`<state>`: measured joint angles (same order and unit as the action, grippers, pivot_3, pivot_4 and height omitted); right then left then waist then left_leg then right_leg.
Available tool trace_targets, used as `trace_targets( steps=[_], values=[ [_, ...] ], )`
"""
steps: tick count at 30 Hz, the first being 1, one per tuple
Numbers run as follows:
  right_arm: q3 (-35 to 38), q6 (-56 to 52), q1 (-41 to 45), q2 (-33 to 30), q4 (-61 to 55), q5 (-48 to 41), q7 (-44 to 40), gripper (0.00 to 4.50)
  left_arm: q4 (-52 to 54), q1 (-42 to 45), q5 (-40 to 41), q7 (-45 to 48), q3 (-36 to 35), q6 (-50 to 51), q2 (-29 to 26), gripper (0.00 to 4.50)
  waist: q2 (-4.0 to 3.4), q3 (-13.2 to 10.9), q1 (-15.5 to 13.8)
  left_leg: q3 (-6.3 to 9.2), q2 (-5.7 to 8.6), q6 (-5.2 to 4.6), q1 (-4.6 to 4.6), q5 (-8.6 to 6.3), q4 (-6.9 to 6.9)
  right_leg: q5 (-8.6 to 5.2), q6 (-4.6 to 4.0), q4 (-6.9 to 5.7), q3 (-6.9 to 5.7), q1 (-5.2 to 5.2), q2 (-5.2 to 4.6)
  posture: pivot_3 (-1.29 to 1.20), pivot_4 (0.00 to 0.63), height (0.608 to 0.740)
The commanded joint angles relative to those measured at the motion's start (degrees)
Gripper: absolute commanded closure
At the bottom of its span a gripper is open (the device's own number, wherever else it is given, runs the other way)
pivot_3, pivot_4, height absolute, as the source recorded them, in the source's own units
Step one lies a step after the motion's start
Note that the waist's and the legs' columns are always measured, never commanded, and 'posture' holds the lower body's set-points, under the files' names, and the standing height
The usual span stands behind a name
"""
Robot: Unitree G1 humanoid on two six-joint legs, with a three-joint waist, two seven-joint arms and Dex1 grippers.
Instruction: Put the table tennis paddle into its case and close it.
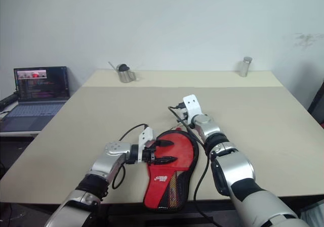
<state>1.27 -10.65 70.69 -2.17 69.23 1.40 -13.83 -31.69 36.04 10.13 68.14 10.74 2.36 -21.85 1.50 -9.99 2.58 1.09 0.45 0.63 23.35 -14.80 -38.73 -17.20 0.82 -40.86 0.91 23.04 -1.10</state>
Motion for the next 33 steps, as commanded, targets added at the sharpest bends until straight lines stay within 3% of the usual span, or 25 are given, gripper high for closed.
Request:
trace_targets(
  steps=[1, 16, 21, 33],
  values=[
    [1.07, -0.99, 0.01, -1.42, -5.12, -1.27, -0.90, 4.48, -2.79, -0.45, -1.46, -0.49, 0.89, 0.70, 1.05, 0.67, 0.00, 0.00, -0.31, 0.00, 0.00, 0.00, 0.00, 0.00, 0.00, 0.00, 0.00, 0.00, 0.00, 0.00, 0.00, 0.00, 0.150, 0.740],
    [0.44, -19.37, -17.62, -10.36, -37.28, -2.15, -5.99, 4.48, -6.24, 1.17, -1.94, -0.23, 0.88, -0.17, 2.89, 0.67, -0.19, 0.10, -1.07, 0.08, 0.05, -0.03, -0.07, 0.01, -0.02, 0.00, 0.01, 0.10, -0.06, -0.20, -0.04, 0.00, 0.150, 0.740],
    [1.32, -29.89, -24.16, -14.42, -53.24, -4.01, -7.26, 4.48, -8.22, 2.30, -2.45, -0.29, 0.85, -1.01, 3.86, 0.67, -0.24, 0.10, -1.41, 0.27, 0.07, -0.05, -0.41, 0.00, 0.02, 0.00, 0.03, 0.49, -0.26, -0.81, -0.04, 0.00, 0.150, 0.740],
    [2.75, -53.26, -38.27, -25.66, -83.67, -12.94, -13.41, 4.48, -13.36, 5.64, -3.03, -0.79, -0.09, -3.02, 5.92, 0.67, -0.30, 0.14, -2.73, 0.28, 0.13, -0.11, -0.35, -0.03, 0.34, 0.09, 0.10, 1.17, -0.28, -0.95, -0.04, 0.00, 0.150, 0.740]
  ],
)
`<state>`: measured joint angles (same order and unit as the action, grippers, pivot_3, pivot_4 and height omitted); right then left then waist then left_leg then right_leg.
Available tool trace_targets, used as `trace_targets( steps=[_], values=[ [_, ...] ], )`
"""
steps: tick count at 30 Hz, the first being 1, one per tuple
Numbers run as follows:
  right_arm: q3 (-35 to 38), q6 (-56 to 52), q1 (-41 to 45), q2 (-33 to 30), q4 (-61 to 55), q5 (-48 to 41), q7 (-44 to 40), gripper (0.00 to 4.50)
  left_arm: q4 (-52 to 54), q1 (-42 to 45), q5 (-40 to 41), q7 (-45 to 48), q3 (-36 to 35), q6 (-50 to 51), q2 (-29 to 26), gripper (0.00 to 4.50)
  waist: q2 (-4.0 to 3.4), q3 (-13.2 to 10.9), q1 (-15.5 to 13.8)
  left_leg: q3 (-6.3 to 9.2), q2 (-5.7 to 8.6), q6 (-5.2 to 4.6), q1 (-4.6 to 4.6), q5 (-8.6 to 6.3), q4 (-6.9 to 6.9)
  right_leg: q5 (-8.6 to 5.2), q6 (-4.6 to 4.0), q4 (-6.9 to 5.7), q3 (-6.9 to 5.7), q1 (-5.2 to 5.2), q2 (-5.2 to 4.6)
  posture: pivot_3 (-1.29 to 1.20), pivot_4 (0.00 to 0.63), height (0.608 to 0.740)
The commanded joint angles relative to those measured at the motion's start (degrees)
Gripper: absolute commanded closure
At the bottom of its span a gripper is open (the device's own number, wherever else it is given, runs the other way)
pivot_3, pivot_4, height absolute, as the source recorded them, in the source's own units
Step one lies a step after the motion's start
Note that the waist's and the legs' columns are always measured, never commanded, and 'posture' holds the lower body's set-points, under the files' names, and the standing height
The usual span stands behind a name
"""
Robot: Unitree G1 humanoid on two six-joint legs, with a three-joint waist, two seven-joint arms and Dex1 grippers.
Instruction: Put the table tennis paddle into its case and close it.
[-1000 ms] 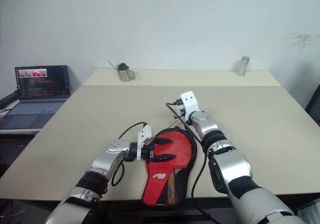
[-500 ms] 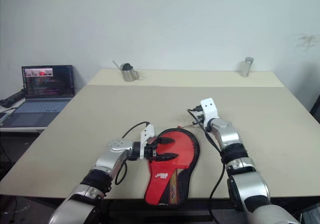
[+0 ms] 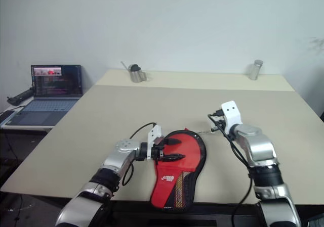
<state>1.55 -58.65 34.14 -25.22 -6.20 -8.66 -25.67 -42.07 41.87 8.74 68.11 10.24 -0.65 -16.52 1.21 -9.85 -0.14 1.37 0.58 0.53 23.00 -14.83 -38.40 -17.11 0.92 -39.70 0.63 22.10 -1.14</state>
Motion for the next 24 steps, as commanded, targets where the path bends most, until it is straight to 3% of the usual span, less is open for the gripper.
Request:
trace_targets(
  steps=[1, 14, 24],
  values=[
    [2.55, -7.04, -2.86, -3.38, -10.44, -3.88, -2.04, 4.48, -3.37, 0.02, -1.68, -0.79, 0.38, -0.20, 0.71, 0.67, -0.02, 0.01, 0.02, 0.00, 0.00, 0.00, 0.00, 0.00, 0.07, 0.00, 0.00, 0.06, 0.00, 0.01, 0.00, 0.00, 0.150, 0.740],
    [6.15, -27.53, -12.35, -10.83, -29.45, -20.18, -9.55, 4.48, -6.90, 1.82, -2.66, -0.96, -0.18, -2.11, 2.50, 0.67, -0.07, 0.05, -0.23, 0.07, 0.02, -0.09, 0.02, -0.05, 0.45, 0.02, 0.05, 0.70, -0.11, -0.12, -0.01, 0.00, 0.150, 0.740],
    [8.82, -31.20, -19.53, -19.45, -35.62, -29.93, -15.23, 4.48, -7.71, 1.96, -3.33, -1.26, -0.33, -2.82, 3.79, 0.67, -0.08, 0.06, -0.61, 0.16, 0.04, -0.10, -0.04, -0.06, 0.44, 0.01, 0.08, 0.80, -0.22, -0.29, -0.01, 0.00, 0.150, 0.740]
  ],
)
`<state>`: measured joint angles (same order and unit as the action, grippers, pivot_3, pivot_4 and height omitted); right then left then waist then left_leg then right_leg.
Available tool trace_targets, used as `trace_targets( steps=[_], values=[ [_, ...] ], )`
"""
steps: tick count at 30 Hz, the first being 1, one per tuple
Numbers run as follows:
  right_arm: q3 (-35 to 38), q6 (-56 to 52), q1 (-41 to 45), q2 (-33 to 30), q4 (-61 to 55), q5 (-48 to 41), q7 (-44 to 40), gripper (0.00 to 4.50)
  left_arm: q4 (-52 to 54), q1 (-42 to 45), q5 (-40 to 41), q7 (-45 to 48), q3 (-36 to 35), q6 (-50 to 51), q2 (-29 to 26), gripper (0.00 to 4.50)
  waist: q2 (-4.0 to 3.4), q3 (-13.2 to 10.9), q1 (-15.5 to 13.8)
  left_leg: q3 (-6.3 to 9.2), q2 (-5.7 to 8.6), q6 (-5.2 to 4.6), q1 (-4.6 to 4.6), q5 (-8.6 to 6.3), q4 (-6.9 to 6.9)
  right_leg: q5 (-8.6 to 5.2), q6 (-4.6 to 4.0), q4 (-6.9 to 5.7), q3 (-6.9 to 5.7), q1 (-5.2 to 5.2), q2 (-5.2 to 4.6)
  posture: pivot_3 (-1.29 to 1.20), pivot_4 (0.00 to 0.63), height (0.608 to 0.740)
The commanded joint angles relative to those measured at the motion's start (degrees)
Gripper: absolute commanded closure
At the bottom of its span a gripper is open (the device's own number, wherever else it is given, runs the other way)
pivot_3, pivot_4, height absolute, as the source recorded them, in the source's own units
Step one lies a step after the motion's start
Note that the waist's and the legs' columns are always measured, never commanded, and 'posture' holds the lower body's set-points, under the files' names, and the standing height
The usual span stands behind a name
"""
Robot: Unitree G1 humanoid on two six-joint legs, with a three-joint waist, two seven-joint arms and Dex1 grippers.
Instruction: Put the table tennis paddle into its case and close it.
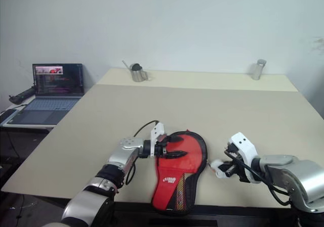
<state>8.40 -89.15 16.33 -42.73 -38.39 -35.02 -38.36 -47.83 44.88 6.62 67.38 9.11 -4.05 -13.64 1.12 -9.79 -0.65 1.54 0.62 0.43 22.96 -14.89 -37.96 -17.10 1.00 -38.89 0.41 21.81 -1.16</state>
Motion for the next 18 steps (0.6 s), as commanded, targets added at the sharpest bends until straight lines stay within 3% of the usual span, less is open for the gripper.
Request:
trace_targets(
  steps=[1, 9, 18],
  values=[
    [2.07, -0.69, -2.51, -2.58, -4.11, -4.53, -3.04, 4.48, -1.99, -1.04, -1.27, -0.57, 0.77, 0.57, 1.01, 0.67, 0.00, 0.00, -0.20, 0.01, 0.00, 0.00, 0.00, 0.00, 0.00, 0.00, 0.00, 0.01, -0.01, -0.02, 0.00, 0.00, 0.150, 0.740],
    [2.56, -1.43, -8.12, -2.47, -7.85, -9.22, -1.91, 4.48, -1.39, -1.26, -1.26, -0.49, 0.68, 0.73, 1.50, 0.67, 0.01, 0.00, -0.71, 0.05, 0.04, -0.02, 0.01, -0.02, 0.00, -0.01, 0.03, 0.06, -0.04, -0.05, -0.02, 0.00, 0.150, 0.740],
    [2.59, -0.24, -6.58, -0.74, -6.07, -9.91, 0.29, 4.48, -0.84, -1.38, -1.19, -0.96, 0.45, 0.70, 1.52, 0.67, 0.02, 0.01, -0.68, 0.05, 0.04, -0.03, -0.01, -0.02, 0.00, -0.02, 0.06, 0.06, -0.05, -0.06, -0.03, 0.00, 0.150, 0.740]
  ],
)
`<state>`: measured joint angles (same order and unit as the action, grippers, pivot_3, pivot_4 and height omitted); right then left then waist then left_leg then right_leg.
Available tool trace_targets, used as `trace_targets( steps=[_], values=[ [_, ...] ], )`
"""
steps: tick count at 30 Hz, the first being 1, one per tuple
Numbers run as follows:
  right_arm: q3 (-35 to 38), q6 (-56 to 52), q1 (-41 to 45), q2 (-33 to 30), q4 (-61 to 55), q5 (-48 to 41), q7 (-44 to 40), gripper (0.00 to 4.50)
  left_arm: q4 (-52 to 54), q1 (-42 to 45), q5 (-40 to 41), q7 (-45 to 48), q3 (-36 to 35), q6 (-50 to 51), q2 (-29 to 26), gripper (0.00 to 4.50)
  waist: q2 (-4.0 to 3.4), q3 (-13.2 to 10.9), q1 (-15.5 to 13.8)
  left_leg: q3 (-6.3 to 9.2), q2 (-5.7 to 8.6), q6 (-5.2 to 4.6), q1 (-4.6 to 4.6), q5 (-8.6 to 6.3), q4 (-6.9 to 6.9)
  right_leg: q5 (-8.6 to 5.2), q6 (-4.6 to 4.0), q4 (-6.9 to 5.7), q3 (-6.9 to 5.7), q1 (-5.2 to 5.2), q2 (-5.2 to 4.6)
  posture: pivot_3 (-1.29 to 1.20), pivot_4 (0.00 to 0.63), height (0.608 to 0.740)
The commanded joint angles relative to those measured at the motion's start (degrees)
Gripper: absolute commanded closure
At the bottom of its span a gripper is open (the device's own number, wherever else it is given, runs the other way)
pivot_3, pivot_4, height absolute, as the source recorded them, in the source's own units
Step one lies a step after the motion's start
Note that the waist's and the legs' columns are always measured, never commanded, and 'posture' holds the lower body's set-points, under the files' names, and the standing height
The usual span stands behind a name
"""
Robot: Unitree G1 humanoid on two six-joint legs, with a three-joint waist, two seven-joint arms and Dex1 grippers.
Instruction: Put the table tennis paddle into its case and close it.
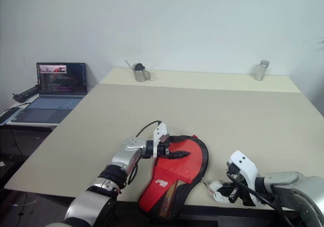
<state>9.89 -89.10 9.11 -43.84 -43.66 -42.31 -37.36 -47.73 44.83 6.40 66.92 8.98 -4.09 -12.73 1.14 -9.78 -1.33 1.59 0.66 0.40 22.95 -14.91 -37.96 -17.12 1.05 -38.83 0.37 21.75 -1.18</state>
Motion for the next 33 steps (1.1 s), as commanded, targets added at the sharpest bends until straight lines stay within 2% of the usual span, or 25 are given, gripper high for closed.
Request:
trace_targets(
  steps=[1, 2, 4, 5, 10, 11, 14, 16, 18, 21, 25, 33],
  values=[
    [1.74, -0.96, 0.87, 0.65, -0.91, -3.50, -1.06, 4.48, -0.79, -1.31, -0.87, -0.60, 0.49, 0.79, 0.66, 0.67, 0.00, 0.00, 0.02, 0.00, 0.00, 0.00, 0.00, 0.00, 0.00, 0.00, 0.00, 0.00, 0.00, 0.00, 0.00, 0.00, 0.150, 0.740],
    [2.45, -1.81, 1.26, 1.06, -0.82, -4.14, -0.99, 4.48, -0.61, -1.27, -0.78, -0.65, 0.37, 0.87, 0.72, 0.67, 0.00, 0.00, 0.02, 0.00, 0.00, 0.00, 0.00, 0.00, 0.00, 0.00, 0.01, 0.00, 0.00, 0.00, 0.00, 0.00, 0.150, 0.740],
    [4.25, -3.06, 2.57, 2.15, 0.35, -5.24, -0.39, 3.86, -0.27, -1.06, -0.55, -0.66, -0.01, 0.95, 0.78, 0.67, 0.00, 0.00, 0.02, 0.01, 0.00, 0.00, 0.00, 0.00, 0.00, 0.00, -0.01, -0.01, -0.01, 0.00, 0.00, 0.00, 0.150, 0.740],
    [4.73, -3.32, 2.98, 2.35, 0.70, -5.62, -0.09, 3.71, -0.15, -0.99, -0.46, -0.62, -0.15, 1.02, 0.79, 0.67, 0.00, 0.00, 0.02, 0.01, 0.00, 0.00, 0.00, 0.00, 0.00, 0.01, -0.01, -0.01, 0.00, 0.00, 0.00, 0.00, 0.150, 0.740],
    [9.32, -3.40, 6.55, 1.74, 4.71, -11.12, 0.98, 1.98, 3.03, -1.01, 0.45, -0.02, -0.89, 1.81, 0.18, 0.67, 0.02, -0.01, 0.05, 0.00, -0.01, 0.00, 0.00, 0.00, 0.00, 0.01, -0.02, -0.02, 0.01, 0.00, 0.00, 0.00, 0.150, 0.740],
    [10.00, -3.40, 7.58, 1.14, 6.00, -12.39, 1.00, 1.75, 3.45, -1.00, 0.51, -0.22, -1.05, 1.90, 0.06, 0.67, 0.03, -0.02, 0.09, 0.01, -0.01, 0.00, 0.00, 0.00, 0.00, 0.01, -0.02, -0.02, 0.00, 0.01, 0.00, 0.00, 0.150, 0.740],
    [11.11, -3.40, 10.91, 0.61, 9.29, -14.64, 2.38, 1.75, 4.55, -1.20, 0.68, -0.83, -1.38, 1.97, -0.10, 0.67, 0.09, -0.06, 0.21, -0.01, -0.02, 0.00, 0.00, 0.00, 0.01, 0.02, -0.03, -0.03, 0.02, 0.03, 0.01, 0.00, 0.150, 0.740],
    [10.53, -2.05, 14.11, 2.72, 11.14, -12.29, 4.90, 1.75, 6.92, -1.59, 1.24, -0.49, -1.45, 2.49, -0.40, 0.67, 0.12, -0.08, 0.36, -0.01, -0.04, 0.00, 0.01, 0.00, 0.02, 0.02, -0.04, -0.02, 0.03, 0.03, 0.01, 0.00, 0.150, 0.740],
    [6.74, 3.36, 16.72, 4.85, 12.96, -8.20, 7.79, 1.75, 12.73, -2.51, 3.12, 1.23, -2.02, 5.01, -2.01, 0.67, 0.16, -0.10, 0.60, -0.02, -0.05, 0.00, 0.03, 0.00, 0.02, 0.02, -0.04, -0.04, 0.04, 0.07, 0.01, 0.00, 0.150, 0.740],
    [1.71, 10.85, 18.12, 7.73, 15.81, -3.42, 9.54, 1.75, 21.67, -4.53, 5.90, 5.46, -2.62, 10.36, -6.86, 0.67, 0.32, -0.20, 1.62, -0.08, -0.11, 0.00, 0.12, 0.00, 0.06, 0.03, -0.05, -0.09, 0.10, 0.23, 0.05, 0.00, 0.150, 0.740],
    [-3.46, 20.07, 18.31, 11.81, 19.97, 2.43, 11.36, 1.75, 26.69, -6.47, 7.11, 9.13, -2.76, 13.77, -13.97, 0.67, 0.28, -0.21, 2.11, -0.19, -0.18, 0.01, 0.19, 0.01, 0.10, 0.02, -0.08, -0.15, 0.22, 0.43, 0.12, 0.00, 0.150, 0.740],
    [-10.43, 30.45, 17.09, 17.84, 26.77, 9.08, 11.31, 1.75, 35.20, -9.46, 12.82, 13.18, -4.52, 22.90, -22.08, 0.67, 0.30, -0.25, 2.29, -0.21, -0.16, 0.01, 0.30, 0.00, 0.04, 0.02, -0.09, -0.12, 0.22, 0.50, 0.08, 0.00, 0.150, 0.740]
  ],
)
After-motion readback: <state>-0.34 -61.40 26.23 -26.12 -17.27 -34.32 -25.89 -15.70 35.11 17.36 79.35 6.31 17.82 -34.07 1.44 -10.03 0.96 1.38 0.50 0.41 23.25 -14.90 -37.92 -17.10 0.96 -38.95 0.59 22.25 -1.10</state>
